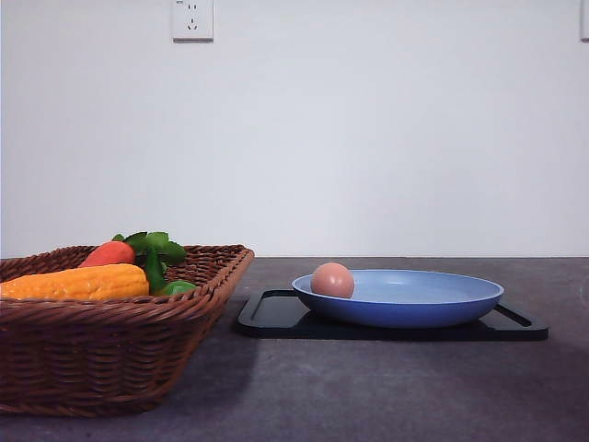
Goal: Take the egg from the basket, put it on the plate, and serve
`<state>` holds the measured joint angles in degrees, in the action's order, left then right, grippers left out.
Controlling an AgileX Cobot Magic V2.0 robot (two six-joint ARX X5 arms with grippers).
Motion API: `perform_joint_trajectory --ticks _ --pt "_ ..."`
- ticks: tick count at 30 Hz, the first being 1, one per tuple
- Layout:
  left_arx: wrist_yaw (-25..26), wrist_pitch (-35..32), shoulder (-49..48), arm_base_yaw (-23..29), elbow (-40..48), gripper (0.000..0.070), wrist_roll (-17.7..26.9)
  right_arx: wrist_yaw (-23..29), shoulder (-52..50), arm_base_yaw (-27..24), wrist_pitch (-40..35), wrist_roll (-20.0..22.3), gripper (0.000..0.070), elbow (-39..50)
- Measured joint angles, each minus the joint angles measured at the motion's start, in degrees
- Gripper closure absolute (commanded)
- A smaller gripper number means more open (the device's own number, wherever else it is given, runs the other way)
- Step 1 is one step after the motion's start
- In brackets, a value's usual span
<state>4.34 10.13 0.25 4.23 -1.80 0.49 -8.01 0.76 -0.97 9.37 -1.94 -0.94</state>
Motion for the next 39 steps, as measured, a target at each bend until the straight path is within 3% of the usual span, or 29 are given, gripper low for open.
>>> perform_joint_trajectory --ticks 39 --pt "0.0 0.0 0.0 0.0 0.0 0.07 0.0 -0.8 -0.5 0.0 -0.2 -1.1 0.07 0.0"
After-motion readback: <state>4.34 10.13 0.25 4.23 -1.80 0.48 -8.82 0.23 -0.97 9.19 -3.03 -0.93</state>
